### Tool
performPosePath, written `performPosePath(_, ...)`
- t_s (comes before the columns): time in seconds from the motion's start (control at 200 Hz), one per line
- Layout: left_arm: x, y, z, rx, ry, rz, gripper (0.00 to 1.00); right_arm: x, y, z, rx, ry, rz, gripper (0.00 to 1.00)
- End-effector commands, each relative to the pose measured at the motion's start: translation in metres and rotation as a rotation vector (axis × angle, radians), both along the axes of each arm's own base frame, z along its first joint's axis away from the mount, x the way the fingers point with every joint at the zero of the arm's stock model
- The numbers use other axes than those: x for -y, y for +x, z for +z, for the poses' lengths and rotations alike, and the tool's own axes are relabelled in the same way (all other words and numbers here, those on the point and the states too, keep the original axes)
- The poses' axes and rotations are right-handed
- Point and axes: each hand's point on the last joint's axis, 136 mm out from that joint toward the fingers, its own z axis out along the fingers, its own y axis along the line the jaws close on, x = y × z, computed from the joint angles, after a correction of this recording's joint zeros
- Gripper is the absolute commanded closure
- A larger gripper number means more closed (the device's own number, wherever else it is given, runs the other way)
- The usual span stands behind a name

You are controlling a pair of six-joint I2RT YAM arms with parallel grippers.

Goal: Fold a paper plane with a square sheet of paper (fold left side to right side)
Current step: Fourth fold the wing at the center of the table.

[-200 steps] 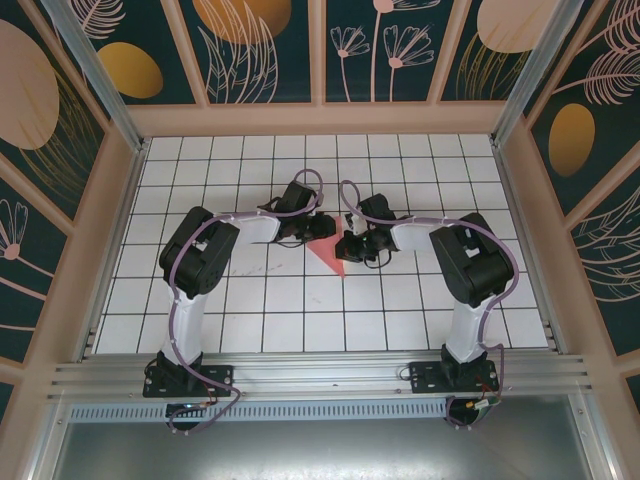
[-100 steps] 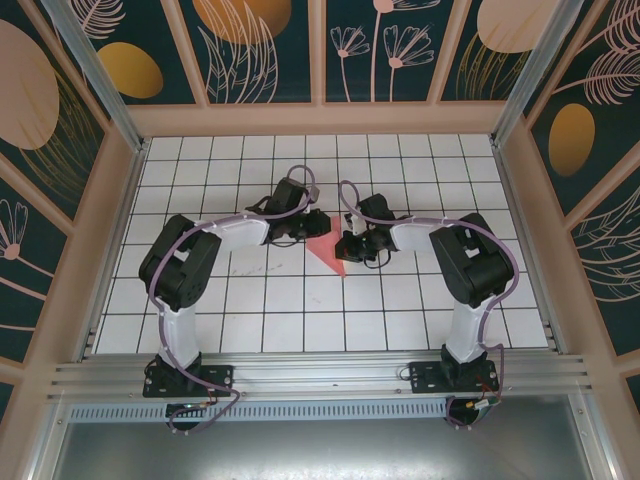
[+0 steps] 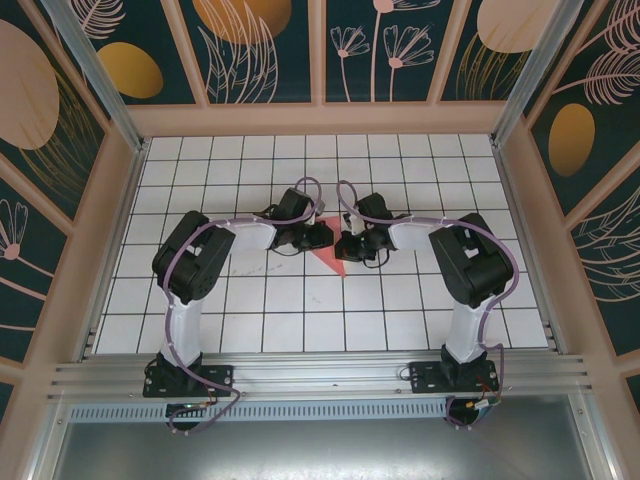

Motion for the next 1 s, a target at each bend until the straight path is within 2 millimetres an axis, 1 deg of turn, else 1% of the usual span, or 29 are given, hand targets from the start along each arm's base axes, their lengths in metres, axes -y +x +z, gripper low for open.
performPosePath(0.0, 0.002, 0.007, -0.005, 0.012, 0.009, 0.01, 0.84, 0.035, -0.025, -0.042, -0.105, -0.206, -0.014, 1.0)
performPosePath(0.13, -0.01, 0.012, -0.019, 0.006, 0.1, 0.054, 0.87, 0.042, -0.026, -0.046, -0.102, -0.255, -0.009, 1.0)
performPosePath(0.255, -0.019, 0.018, -0.025, 0.006, 0.145, 0.083, 0.88, 0.05, -0.028, -0.049, -0.101, -0.3, -0.008, 1.0)
performPosePath(0.35, -0.022, 0.024, -0.025, 0.008, 0.149, 0.096, 0.88, 0.053, -0.029, -0.05, -0.103, -0.31, -0.007, 1.0)
performPosePath(0.656, -0.032, 0.052, -0.011, 0.05, 0.136, 0.122, 0.87, 0.054, -0.032, -0.054, -0.109, -0.313, -0.008, 1.0)
performPosePath(0.841, -0.041, 0.069, -0.015, 0.058, 0.144, 0.14, 0.87, 0.054, -0.033, -0.053, -0.11, -0.312, -0.002, 1.0)
performPosePath(0.996, -0.053, 0.089, -0.02, 0.064, 0.152, 0.172, 0.87, 0.056, -0.036, -0.053, -0.115, -0.314, 0.001, 1.0)
